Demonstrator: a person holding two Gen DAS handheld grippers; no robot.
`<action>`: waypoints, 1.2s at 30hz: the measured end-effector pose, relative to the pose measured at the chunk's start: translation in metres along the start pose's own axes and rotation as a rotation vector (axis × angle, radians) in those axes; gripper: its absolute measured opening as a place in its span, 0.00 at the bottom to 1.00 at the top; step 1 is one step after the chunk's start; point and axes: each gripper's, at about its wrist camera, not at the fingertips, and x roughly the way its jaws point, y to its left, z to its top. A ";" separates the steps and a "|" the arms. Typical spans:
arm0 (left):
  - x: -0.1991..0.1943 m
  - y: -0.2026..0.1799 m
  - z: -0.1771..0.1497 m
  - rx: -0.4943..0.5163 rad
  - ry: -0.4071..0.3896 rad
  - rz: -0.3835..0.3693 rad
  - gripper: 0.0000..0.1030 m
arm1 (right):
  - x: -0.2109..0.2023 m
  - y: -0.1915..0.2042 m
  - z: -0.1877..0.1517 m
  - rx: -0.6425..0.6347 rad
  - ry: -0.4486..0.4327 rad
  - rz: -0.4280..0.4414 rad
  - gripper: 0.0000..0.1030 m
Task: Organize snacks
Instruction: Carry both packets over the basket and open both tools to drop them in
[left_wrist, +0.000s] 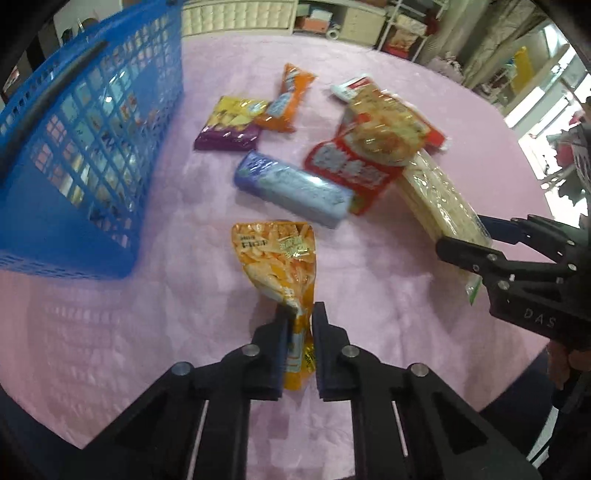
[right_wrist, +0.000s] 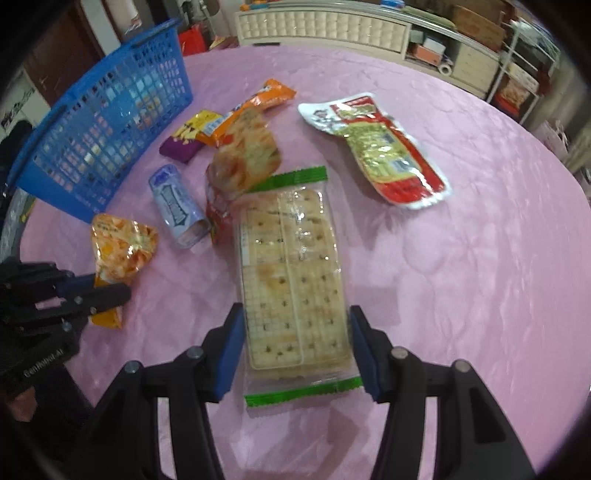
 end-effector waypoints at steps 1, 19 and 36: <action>-0.007 -0.006 0.002 0.010 -0.010 -0.002 0.10 | -0.006 0.000 -0.002 0.006 -0.006 -0.008 0.57; -0.126 0.005 0.030 0.096 -0.234 -0.031 0.10 | -0.114 0.021 0.035 0.014 -0.183 -0.035 0.57; -0.196 0.105 0.052 0.066 -0.329 0.035 0.10 | -0.127 0.113 0.106 -0.077 -0.263 0.080 0.58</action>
